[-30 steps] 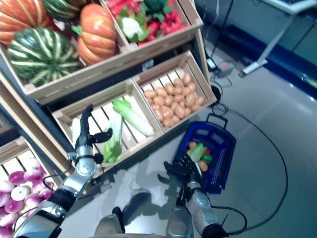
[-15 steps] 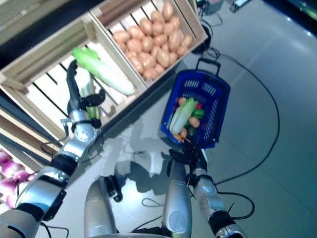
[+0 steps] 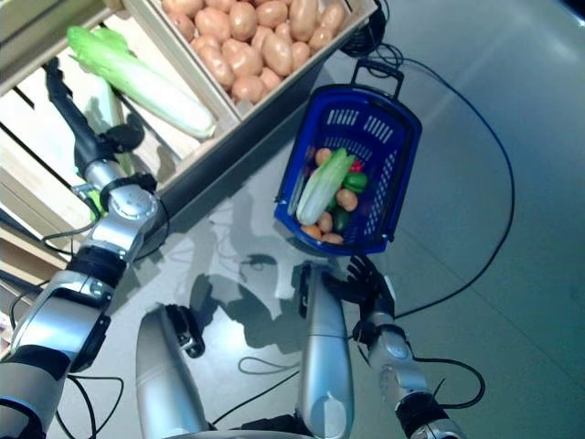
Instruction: Put vegetables into the basket
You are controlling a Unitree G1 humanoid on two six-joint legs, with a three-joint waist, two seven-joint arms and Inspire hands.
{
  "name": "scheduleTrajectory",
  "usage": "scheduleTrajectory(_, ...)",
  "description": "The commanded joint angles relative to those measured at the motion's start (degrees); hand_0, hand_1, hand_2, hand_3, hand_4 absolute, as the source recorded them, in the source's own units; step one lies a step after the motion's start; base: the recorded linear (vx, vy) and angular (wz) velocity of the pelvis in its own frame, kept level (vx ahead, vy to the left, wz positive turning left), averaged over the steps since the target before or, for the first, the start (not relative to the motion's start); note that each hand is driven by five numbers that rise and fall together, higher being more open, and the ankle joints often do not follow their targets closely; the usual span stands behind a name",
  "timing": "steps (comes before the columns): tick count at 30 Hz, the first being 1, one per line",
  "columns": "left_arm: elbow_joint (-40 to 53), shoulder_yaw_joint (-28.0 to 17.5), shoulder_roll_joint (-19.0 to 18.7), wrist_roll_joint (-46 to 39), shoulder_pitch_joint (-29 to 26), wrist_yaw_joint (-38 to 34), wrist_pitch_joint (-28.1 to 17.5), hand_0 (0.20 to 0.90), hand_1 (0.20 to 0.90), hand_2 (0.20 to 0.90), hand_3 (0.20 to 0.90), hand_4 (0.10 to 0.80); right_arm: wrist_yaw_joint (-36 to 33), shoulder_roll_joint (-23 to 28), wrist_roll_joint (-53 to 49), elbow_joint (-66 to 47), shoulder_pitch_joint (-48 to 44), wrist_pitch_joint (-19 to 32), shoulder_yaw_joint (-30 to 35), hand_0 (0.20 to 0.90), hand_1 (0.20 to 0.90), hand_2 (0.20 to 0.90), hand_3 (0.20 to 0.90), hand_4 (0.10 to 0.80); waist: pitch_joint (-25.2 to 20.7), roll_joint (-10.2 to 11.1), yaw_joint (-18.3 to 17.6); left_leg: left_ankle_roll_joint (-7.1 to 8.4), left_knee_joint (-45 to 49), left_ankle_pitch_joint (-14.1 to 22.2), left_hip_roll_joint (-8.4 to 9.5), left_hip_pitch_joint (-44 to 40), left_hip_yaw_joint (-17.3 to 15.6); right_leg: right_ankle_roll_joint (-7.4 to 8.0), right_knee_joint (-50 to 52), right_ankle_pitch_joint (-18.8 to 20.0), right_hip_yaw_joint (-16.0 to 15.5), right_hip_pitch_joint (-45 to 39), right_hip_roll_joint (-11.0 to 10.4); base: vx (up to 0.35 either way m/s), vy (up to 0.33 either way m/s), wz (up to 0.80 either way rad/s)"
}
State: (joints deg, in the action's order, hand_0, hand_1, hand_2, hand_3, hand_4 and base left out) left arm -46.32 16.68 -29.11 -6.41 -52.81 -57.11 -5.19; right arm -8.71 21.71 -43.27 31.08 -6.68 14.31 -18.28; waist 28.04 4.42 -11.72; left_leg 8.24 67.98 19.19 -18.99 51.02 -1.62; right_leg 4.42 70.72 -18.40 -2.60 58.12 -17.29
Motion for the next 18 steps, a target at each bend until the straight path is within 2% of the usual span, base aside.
scheduleTrajectory(1, -1.2, -0.2, -6.0, 1.8, -6.5, -3.8, -1.8, 0.9, 0.9, 0.9, 0.9, 0.8, -1.3, -0.3, -1.3, -2.8, 2.0, 5.8, 1.7, 0.9, 0.9, 0.9, 0.9, 0.8, -3.7, 0.1, -0.8, -2.33, 5.3, 7.2, -0.7, 1.2, -2.6, 2.45, -2.0, -2.2, 0.2, -4.4, -1.5, 0.005, -0.015, 0.05)
scheduleTrajectory(10, -5.8, 0.5, -10.1, 1.1, -9.6, -7.0, 2.9, 0.9, 0.9, 0.9, 0.9, 0.8, -1.6, 0.4, -3.0, -3.1, 2.9, 4.9, 3.1, 0.9, 0.9, 0.9, 0.9, 0.8, -3.5, 0.3, -1.5, -2.19, 9.4, 8.1, -1.24, 5.9, -1.4, 2.45, 2.3, -2.8, 1.3, 0.4, -1.5, 0.006, -0.003, 0.02)
scheduleTrajectory(18, -9.9, 2.5, -11.9, 0.8, -10.3, -2.5, 10.0, 0.9, 0.9, 0.9, 0.9, 0.8, -2.1, 0.3, -3.0, -3.4, 3.4, 5.3, 4.1, 0.9, 0.9, 0.9, 0.9, 0.8, -3.0, 0.4, -1.6, -2.32, 11.7, 8.4, -1.43, 9.8, -0.5, 2.62, 4.8, -2.5, 2.0, 4.7, -1.6, 0.004, 0.004, 0.03)
